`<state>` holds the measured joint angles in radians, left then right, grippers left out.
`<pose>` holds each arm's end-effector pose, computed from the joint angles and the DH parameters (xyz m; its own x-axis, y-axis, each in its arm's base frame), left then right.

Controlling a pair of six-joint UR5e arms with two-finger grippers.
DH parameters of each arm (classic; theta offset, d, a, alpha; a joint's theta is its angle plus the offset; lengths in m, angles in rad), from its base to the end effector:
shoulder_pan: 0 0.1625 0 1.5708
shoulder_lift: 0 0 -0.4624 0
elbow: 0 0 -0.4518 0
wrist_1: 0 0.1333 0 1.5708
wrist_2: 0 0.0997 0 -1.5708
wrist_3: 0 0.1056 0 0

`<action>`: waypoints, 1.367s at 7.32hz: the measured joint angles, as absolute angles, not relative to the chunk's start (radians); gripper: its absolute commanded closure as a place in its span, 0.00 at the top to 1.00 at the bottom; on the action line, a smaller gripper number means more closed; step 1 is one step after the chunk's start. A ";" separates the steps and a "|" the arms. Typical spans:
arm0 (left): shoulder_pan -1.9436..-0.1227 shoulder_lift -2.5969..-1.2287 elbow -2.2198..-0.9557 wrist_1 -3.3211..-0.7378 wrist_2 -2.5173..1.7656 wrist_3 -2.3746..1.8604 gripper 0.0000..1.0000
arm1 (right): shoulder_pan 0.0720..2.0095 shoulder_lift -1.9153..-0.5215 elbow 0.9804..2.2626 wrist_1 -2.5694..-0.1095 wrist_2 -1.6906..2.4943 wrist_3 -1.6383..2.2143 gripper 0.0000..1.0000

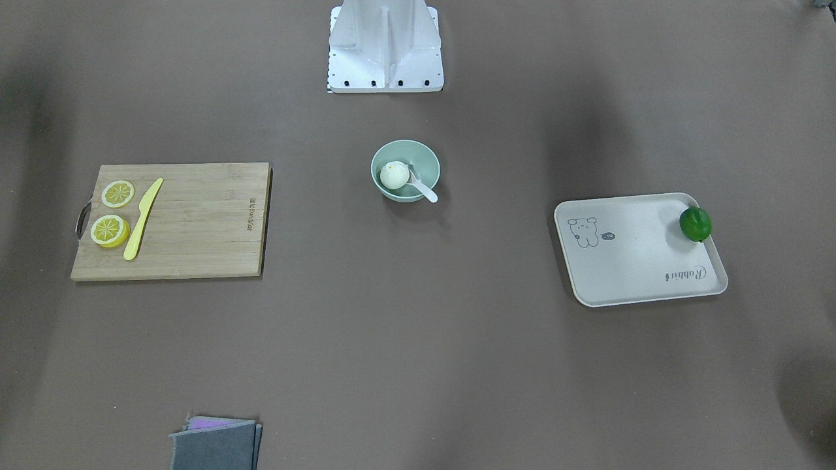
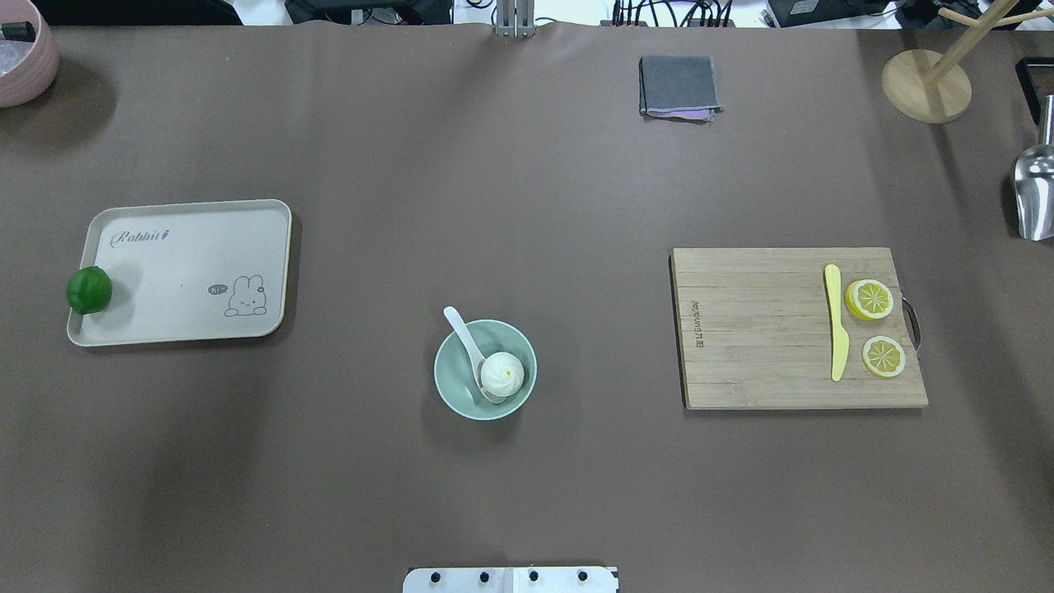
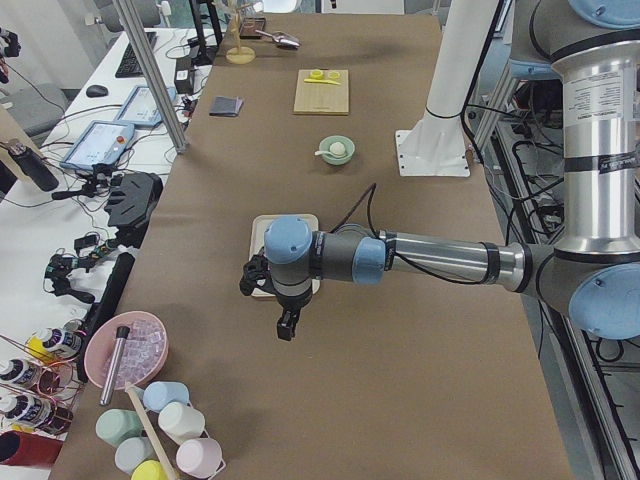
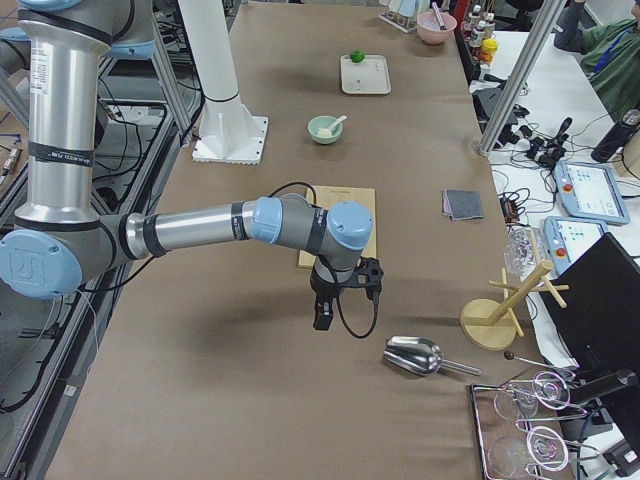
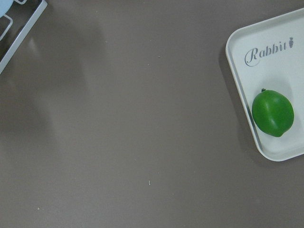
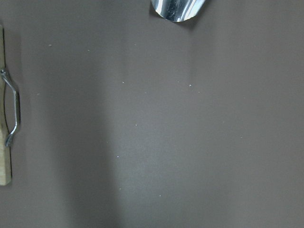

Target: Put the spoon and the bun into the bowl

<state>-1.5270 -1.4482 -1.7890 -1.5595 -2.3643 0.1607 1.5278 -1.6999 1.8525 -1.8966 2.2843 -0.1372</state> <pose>-0.0361 -0.5008 0.6437 0.6821 0.2488 -0.6877 -0.1548 0.9682 0.1968 0.0439 -0.4738 0.6482 0.7473 -0.0552 0.6622 0.1459 0.9858 -0.0825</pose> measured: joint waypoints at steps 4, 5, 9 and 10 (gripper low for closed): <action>-1.528 -1.448 -1.783 -1.562 -2.364 0.160 0.98 | 1.528 -1.711 1.796 -1.819 2.288 -0.139 1.00; -1.528 -1.448 -1.782 -1.562 -2.365 0.160 0.98 | 1.528 -1.716 1.796 -1.817 2.288 -0.140 1.00; -1.528 -1.439 -1.785 -1.562 -2.365 0.159 0.98 | 1.528 -1.728 1.803 -1.815 2.289 -0.144 1.00; -1.528 -1.436 -1.786 -1.562 -2.365 0.158 0.98 | 1.528 -1.729 1.804 -1.815 2.289 -0.144 1.00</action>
<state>-1.5278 -1.4359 -1.7864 -1.5616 -2.3652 0.1582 1.5279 -1.7287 1.8041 -1.8147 2.2887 -0.1439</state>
